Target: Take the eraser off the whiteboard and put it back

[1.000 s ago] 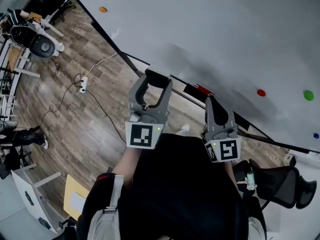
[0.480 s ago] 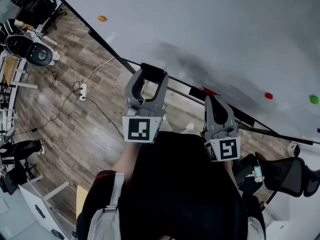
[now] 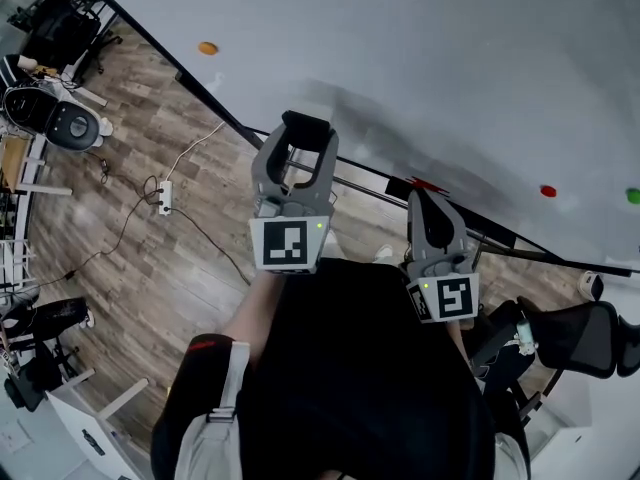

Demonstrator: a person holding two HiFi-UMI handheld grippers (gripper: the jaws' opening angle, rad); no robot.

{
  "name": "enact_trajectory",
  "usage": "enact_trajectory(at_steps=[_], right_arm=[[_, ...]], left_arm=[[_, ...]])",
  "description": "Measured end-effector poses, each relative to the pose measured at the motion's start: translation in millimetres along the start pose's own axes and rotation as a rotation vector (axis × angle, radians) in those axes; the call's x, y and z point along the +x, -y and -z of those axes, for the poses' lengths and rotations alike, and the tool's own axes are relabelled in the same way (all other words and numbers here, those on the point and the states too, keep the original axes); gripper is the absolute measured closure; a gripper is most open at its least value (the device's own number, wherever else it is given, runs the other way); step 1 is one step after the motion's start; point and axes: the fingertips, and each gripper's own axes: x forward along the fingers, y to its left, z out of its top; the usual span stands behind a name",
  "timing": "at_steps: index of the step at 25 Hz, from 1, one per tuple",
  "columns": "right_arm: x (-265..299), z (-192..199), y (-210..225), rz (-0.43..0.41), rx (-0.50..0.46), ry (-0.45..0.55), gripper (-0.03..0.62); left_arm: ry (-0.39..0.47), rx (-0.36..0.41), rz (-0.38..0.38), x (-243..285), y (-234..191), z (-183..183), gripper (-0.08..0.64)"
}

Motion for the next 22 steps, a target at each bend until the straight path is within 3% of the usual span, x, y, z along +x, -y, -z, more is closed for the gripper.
enact_trajectory(at_steps=[9, 22], right_arm=[[7.5, 1.2, -0.7, 0.055, 0.004, -0.005, 0.591], [17.5, 5.2, 2.0, 0.105, -0.001, -0.024, 0.591]], left_arm=[[-0.004, 0.070, 0.058, 25.6, -5.3, 7.8, 0.330], [-0.013, 0.059, 0.094, 40.7, -13.3, 12.4, 0.330]])
